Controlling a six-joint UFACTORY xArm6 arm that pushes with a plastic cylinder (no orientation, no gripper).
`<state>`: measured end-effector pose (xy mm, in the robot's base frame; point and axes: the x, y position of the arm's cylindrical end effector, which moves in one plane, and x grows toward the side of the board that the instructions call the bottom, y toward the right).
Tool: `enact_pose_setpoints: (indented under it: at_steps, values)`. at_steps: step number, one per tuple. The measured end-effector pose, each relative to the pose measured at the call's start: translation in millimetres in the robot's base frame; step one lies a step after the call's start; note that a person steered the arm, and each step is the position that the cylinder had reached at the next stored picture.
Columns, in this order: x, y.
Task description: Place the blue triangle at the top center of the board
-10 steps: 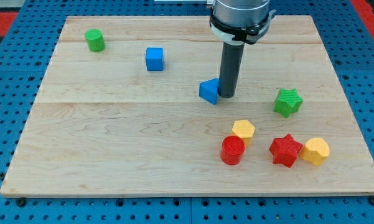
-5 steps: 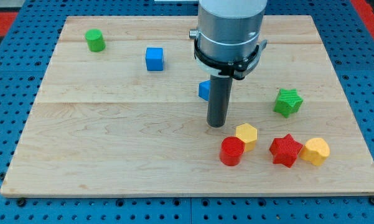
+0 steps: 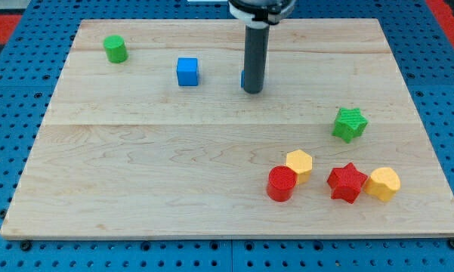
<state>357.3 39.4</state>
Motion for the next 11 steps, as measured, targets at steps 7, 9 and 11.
enact_pose_setpoints:
  at_steps: [7,9,11]
  values:
    - [-75,0]
    - [9,0]
    - [16,0]
